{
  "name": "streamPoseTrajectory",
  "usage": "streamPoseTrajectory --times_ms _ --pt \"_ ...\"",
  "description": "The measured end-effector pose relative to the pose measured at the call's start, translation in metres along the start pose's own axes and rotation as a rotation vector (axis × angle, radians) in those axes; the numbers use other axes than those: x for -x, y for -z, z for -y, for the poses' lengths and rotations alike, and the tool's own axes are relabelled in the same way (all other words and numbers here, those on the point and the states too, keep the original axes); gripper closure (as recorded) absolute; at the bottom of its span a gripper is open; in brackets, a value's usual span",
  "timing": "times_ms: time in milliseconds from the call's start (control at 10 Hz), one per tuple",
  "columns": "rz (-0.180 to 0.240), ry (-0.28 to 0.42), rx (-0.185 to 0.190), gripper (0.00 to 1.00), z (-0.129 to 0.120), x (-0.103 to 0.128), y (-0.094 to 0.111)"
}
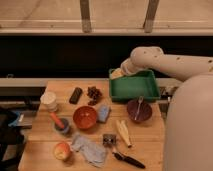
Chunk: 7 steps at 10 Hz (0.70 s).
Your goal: Place eraser in red bowl
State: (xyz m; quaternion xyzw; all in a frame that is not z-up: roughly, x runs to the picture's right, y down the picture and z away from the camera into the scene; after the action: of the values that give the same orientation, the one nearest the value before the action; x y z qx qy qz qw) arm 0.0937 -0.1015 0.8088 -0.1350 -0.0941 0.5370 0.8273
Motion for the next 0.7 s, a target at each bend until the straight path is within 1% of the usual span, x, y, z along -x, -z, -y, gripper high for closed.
streamPoseTrajectory --times_ms 100,200,400,600,700 --pt "0.001 0.026 0.016 0.25 -0.012 0.016 -0.008" --pt "0.001 0.062 0.045 0.25 -0.031 0.036 -0.018" --pt "-0.001 0.118 0.082 0.25 -0.061 0.062 -0.031" --pt "-0.01 0.196 0.134 0.25 -0.113 0.09 -0.049" --pt "-0.008 0.213 0.151 0.25 -0.128 0.095 -0.052"
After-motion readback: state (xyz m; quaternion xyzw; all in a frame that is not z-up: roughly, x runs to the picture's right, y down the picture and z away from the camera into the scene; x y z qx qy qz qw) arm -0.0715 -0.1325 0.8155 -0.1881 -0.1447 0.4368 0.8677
